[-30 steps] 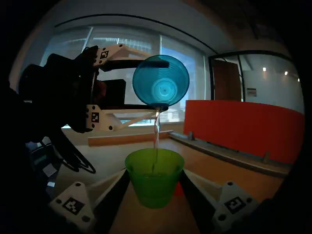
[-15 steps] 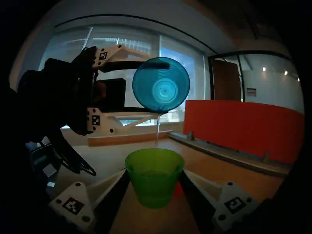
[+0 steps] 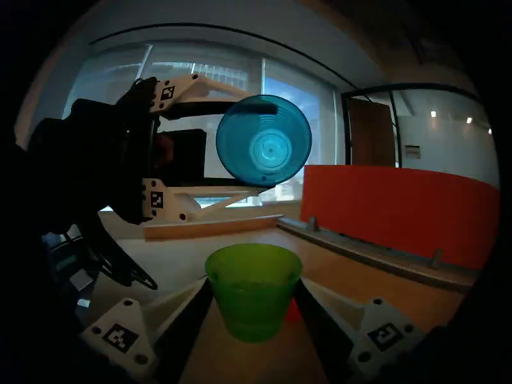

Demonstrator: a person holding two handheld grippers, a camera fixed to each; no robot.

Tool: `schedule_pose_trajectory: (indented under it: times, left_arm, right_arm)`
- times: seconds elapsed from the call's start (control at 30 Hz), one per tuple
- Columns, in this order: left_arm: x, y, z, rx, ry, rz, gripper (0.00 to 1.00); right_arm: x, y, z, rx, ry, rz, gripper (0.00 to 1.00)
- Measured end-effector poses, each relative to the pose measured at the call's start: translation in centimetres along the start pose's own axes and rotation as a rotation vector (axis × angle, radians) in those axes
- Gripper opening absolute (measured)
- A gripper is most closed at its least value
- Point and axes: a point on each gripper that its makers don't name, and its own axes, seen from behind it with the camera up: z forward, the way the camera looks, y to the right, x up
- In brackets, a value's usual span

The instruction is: Pour water

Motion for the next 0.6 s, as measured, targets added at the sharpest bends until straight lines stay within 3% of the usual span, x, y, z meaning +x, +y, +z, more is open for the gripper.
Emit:
schedule_pose_trajectory:
  times: [0.27,0.6]
  left_arm:
    - [-0.6,-0.3,0.3,-0.004,-0.004,-0.043,0.83]
    - [-1.8,-0.6,0.5,-0.012,-0.007,-0.189,0.83]
  right_arm:
    - [-0.1,0.0,0.1,0.0,-0.002,0.0,0.87]
    - [-0.3,0.2,0.0,-0.01,-0.009,-0.002,0.87]
